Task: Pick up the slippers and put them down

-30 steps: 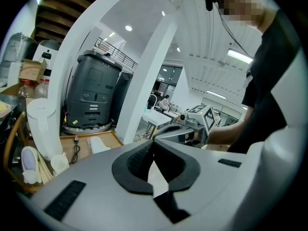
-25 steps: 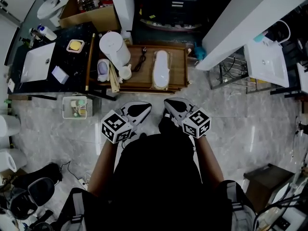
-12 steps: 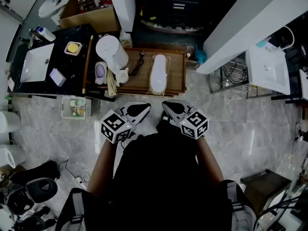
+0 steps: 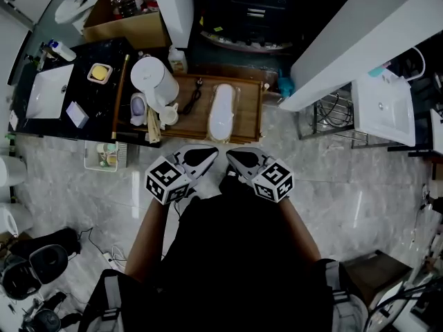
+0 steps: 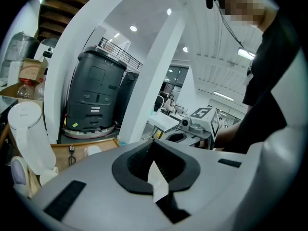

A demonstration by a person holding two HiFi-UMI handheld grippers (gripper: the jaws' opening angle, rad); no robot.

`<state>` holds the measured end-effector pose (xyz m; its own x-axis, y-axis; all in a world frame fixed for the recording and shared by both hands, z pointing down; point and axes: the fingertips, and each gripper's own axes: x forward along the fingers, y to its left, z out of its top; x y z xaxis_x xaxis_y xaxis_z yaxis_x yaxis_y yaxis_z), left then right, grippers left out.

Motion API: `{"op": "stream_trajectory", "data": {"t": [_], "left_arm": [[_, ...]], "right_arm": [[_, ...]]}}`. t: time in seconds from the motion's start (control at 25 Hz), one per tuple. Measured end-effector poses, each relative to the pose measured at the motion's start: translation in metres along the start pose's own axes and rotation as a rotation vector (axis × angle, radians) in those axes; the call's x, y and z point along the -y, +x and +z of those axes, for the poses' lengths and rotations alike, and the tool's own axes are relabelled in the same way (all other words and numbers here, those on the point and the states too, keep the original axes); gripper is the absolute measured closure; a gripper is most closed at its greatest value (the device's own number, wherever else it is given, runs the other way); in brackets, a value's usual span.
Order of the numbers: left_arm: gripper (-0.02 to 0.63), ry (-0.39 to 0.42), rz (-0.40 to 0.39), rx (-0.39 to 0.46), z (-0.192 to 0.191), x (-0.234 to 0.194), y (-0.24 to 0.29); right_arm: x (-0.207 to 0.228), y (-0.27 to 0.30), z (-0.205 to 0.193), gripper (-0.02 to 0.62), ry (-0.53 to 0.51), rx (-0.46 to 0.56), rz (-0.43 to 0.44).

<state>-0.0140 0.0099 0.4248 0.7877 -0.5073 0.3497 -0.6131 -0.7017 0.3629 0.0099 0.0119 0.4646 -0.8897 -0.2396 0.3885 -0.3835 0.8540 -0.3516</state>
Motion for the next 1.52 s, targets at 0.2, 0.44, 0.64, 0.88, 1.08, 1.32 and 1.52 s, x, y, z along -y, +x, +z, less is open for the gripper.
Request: {"op": "stream_trajectory", "data": {"t": [0.2,0.44,0.64,0.88,1.08,1.32,1.52], "left_arm": [[0.595,-0.008,0.003,0.009,0.003,0.000,0.013],[0.595,-0.034,0.028,0.023,0.002,-0.011,0.024],[0.595,-0.051,0.042,0.032,0.000,-0.019,0.034],[0.595,-0.078,0.059,0.055,-0.002,-0.025,0.047],[0.595,-0.134,0.063,0.059,-0.006,-0.027,0.055],[0.595,-0.137,0.067,0.012,-0.019,-0.034,0.058],[0.595,-0.147,0.051,-0.021,-0.022,-0.041,0.060]], "right_arm": [[0.012,-0.004,-0.003,0.588,-0.009,-0.043,0.024],[0.028,-0.006,-0.005,0.588,-0.031,-0.084,0.042],[0.038,-0.007,-0.012,0.588,-0.042,-0.117,0.056],[0.047,-0.013,-0.023,0.588,-0.039,-0.146,0.065],[0.050,-0.013,-0.021,0.589,-0.046,-0.150,0.079],[0.054,-0.008,-0.027,0.588,-0.025,-0.153,0.081],[0.058,-0.002,-0.029,0.588,-0.003,-0.153,0.070]]}}
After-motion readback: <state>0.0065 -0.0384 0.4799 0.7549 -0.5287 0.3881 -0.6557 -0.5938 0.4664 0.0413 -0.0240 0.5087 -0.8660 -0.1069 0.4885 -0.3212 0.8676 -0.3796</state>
